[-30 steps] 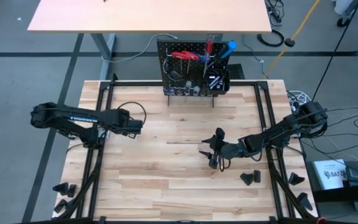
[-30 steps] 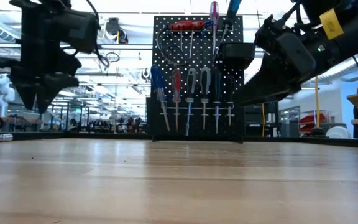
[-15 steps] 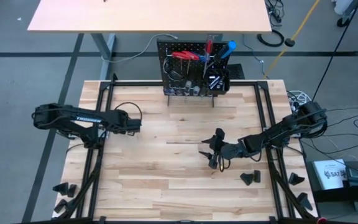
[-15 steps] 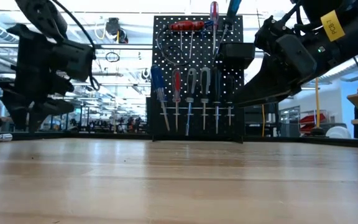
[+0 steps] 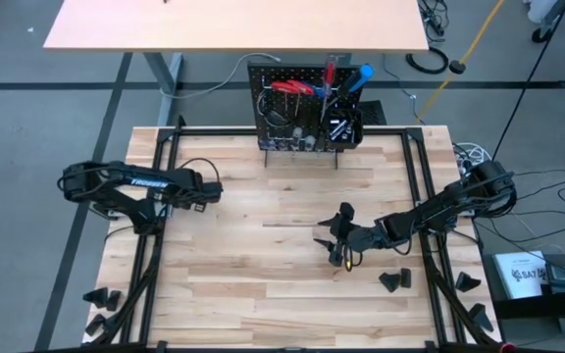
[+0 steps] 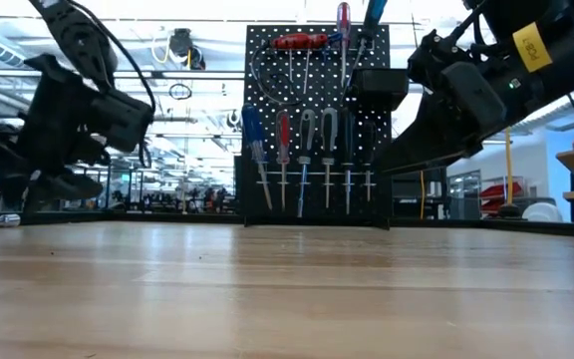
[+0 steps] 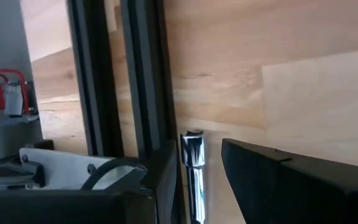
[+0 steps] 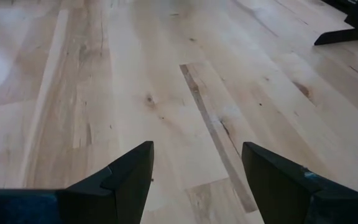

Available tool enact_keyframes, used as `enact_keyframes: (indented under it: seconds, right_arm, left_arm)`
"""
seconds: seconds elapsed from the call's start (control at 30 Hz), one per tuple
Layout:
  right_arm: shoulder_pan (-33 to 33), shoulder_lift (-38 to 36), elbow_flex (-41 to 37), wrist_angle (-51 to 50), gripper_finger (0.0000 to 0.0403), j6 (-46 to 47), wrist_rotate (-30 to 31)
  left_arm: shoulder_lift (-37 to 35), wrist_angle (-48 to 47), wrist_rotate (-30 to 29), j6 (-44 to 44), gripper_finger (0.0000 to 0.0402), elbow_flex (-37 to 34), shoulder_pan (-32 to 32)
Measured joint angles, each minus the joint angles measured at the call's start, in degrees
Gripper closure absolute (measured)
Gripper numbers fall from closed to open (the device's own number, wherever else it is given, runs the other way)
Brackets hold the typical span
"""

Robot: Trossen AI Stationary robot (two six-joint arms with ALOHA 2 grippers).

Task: Hang tools onto peg board
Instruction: Put the silver extension bar into the black bin on the peg board

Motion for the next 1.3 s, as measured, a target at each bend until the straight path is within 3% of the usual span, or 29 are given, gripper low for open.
enact_keyframes:
  seconds: [0.63,1.1,1.3]
  right_arm:
    - [0.0,0.9,0.0,-0.2,0.0165,0.2,0.0]
    - [0.0,0.9,0.0,0.1,0.0165,0.2,0.0]
    - [0.0,0.9,0.0,0.1,0.0165,0.2,0.0]
  left_arm:
    - [2.8,6.3,9.0,15.7,0.0266,-1.7,8.9]
    - [-2.3,6.2,13.7,27.3,0.0266,-2.1,9.6]
    - [-5.6,7.1,20.6,28.6,0.0265,-2.1,11.0]
